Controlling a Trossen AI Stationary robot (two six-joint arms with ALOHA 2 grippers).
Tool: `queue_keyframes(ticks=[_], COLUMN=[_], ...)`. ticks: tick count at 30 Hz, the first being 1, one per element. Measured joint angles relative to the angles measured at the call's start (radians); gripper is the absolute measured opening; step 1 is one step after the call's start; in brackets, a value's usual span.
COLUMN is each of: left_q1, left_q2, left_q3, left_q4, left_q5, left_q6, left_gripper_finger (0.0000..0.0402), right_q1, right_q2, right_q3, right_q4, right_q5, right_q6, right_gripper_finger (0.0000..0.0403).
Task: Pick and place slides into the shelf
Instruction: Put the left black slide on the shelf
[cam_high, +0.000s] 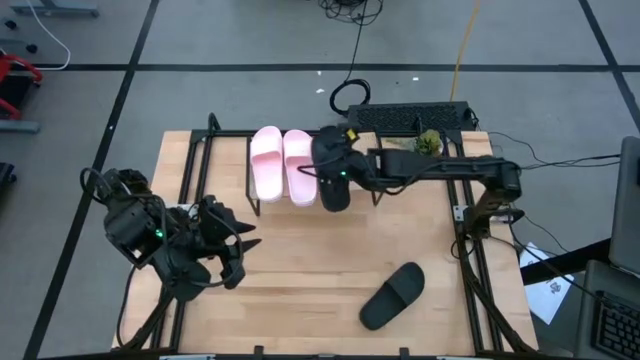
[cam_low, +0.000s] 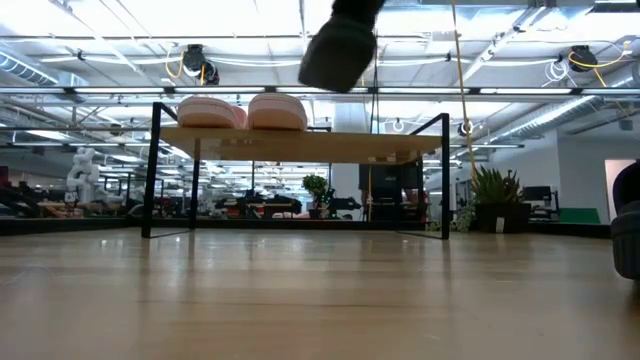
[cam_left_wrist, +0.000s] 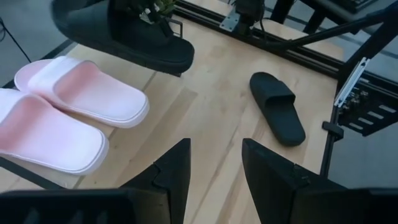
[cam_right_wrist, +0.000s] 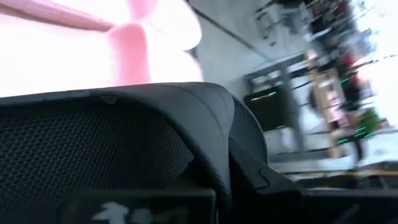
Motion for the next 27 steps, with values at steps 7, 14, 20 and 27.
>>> queue_keyframes(ticks=[7, 14, 20, 27], left_q1=[0.002, 0.002, 0.008, 0.009], left_q2=[0.001, 0.001, 0.001, 0.001], left_q3=[0.0, 0.0, 0.0, 0.0], left_q4=[0.001, 0.0, 0.0, 0.0], left_q5=[0.001, 0.002, 0.002, 0.002], left_q6=[0.0, 0.006, 0.006, 0.007], left_gripper_finger=[0.0145, 0.0145, 0.0145, 0.0145], right_q1=[-0.024, -0.069, -0.084, -0.095], right_q2=[0.08, 0.097, 0.095, 0.115], right_q3=[0.084, 0.084, 0.084, 0.084], right_q4=[-0.015, -0.086, -0.098, -0.135], right_q5=[0.091, 0.126, 0.07, 0.025], right_q6=[-0.128, -0.132, -0.058, -0.016], right_gripper_finger=[0.0, 0.0, 0.0, 0.0])
